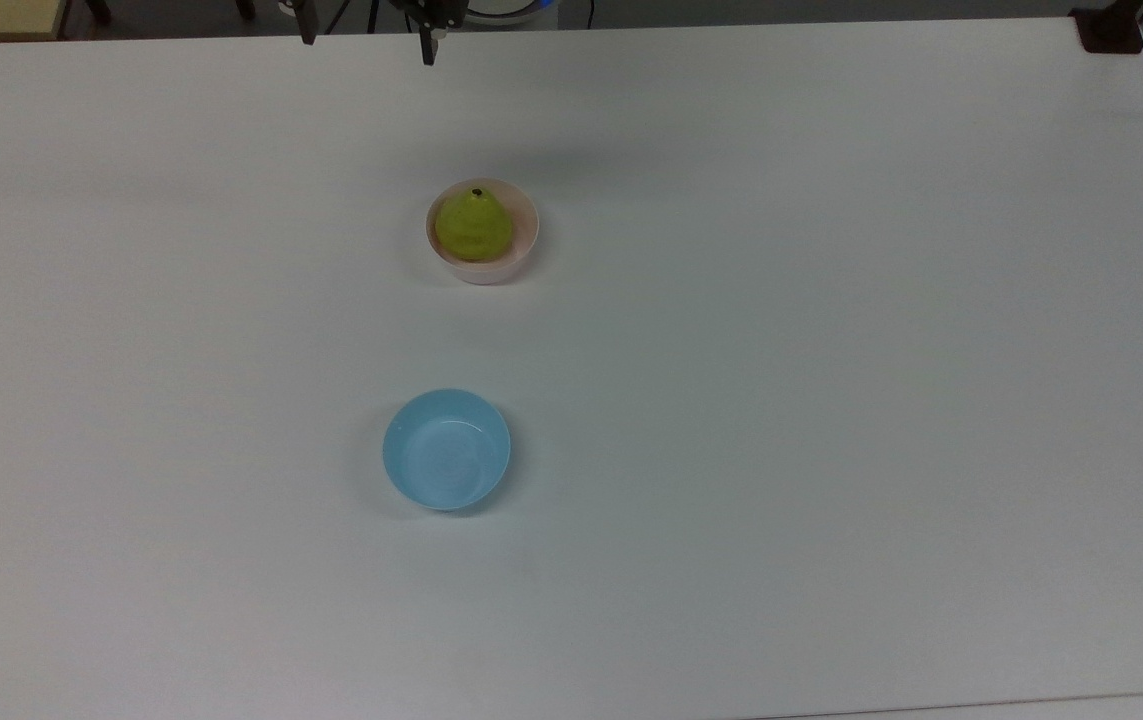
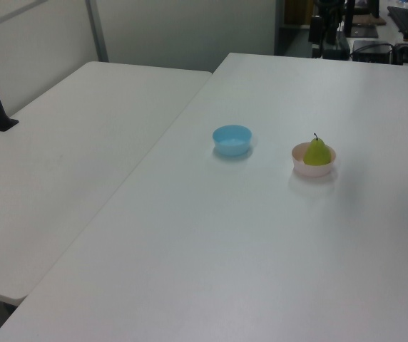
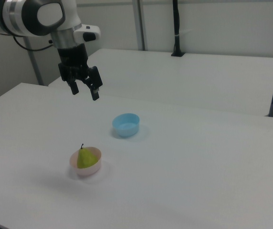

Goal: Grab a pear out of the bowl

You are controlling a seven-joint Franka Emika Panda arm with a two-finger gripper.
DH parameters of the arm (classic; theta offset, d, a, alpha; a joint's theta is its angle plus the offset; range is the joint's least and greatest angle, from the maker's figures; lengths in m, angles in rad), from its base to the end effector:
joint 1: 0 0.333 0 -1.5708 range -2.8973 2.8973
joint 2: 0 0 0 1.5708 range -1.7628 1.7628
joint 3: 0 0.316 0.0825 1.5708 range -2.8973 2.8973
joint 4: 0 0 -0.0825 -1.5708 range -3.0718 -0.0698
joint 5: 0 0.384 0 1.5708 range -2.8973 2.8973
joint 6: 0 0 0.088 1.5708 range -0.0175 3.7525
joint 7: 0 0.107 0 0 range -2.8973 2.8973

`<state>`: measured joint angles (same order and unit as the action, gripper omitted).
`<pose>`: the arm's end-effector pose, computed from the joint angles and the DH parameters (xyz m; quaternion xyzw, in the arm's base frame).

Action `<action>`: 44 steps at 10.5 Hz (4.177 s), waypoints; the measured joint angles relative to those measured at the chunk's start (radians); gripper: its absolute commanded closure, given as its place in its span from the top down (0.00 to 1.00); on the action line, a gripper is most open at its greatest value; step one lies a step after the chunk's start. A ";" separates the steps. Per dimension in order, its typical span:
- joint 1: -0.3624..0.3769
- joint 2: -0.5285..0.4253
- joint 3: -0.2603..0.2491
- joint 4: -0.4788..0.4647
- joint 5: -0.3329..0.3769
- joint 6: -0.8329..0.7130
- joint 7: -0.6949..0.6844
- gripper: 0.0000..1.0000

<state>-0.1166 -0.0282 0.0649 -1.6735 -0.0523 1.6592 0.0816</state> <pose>0.5512 -0.0332 0.5992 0.9975 -0.0645 0.0073 0.0269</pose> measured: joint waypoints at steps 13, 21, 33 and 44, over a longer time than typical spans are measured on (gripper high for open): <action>0.044 0.113 0.014 -0.245 0.041 0.159 -0.211 1.00; 0.092 0.264 0.012 -0.277 -0.017 0.262 -0.109 0.66; 0.124 0.203 0.016 -0.180 -0.032 0.117 -0.108 0.24; -0.102 0.344 -0.142 -0.077 -0.075 0.211 -0.358 0.29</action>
<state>-0.2182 0.3157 -0.0772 -1.7504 -0.1274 1.8702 -0.2767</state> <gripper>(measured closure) 0.295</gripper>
